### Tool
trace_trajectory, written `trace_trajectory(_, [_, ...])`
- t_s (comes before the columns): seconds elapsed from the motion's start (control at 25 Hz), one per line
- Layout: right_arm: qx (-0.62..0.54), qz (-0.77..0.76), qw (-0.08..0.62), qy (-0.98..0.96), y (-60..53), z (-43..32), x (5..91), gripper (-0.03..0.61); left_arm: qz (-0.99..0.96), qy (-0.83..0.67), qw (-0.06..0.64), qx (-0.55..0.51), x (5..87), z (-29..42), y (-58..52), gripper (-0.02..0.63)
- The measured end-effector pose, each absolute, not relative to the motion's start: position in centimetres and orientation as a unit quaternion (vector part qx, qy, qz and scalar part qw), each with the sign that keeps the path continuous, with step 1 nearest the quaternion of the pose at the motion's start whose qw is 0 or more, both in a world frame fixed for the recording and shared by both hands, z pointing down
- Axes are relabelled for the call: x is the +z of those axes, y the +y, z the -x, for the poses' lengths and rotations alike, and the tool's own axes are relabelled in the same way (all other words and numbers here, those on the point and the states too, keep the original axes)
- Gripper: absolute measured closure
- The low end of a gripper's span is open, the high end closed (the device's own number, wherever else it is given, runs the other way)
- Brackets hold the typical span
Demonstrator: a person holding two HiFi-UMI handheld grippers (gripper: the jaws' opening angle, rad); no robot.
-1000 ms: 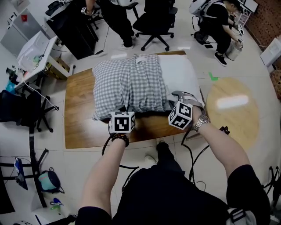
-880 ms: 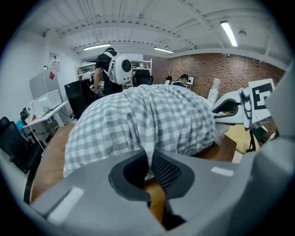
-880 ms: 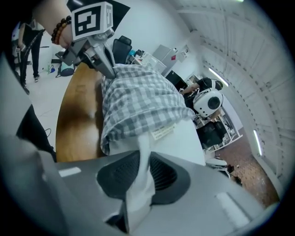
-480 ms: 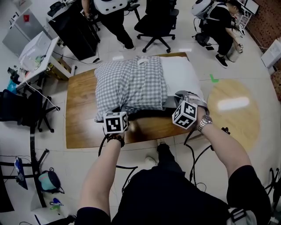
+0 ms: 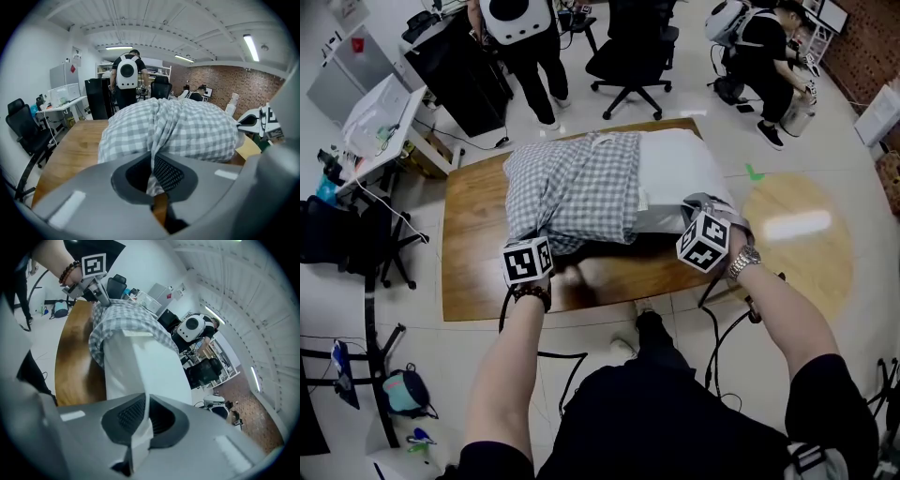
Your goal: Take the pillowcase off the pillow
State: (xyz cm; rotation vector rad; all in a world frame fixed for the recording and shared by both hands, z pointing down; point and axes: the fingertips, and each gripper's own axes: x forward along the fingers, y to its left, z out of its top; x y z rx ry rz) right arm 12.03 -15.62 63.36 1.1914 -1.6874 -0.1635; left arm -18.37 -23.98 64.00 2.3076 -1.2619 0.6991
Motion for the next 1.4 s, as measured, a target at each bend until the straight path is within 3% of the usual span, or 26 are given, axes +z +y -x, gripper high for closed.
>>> trace_trajectory(0.6, [-0.01, -0.495, 0.509, -0.704, -13.2, -13.6, 64.1, 0.568, -0.815, -0.477, 0.219, 0.244, 63.0, 22.8, -24.8, 0.603])
trace_trajectory(0.8, [0.034, -0.48, 0.478, -0.735, -12.3, -11.6, 64.2, 0.561, -0.821, -0.461, 0.202, 0.27, 63.6, 22.5, -23.7, 0.6])
trace_trajectory(1.08, [0.07, -0.458, 0.405, -0.788, -11.7, -9.1, 61.5, 0.441, -0.838, -0.447, 0.135, 0.281, 60.3, 20.2, -22.7, 0.581])
trace_trajectory(1.4, [0.057, -0.451, 0.389, -0.801, -9.5, -7.4, 59.5, 0.42, -0.85, -0.448, 0.1, 0.26, 57.4, 19.0, -21.1, 0.578])
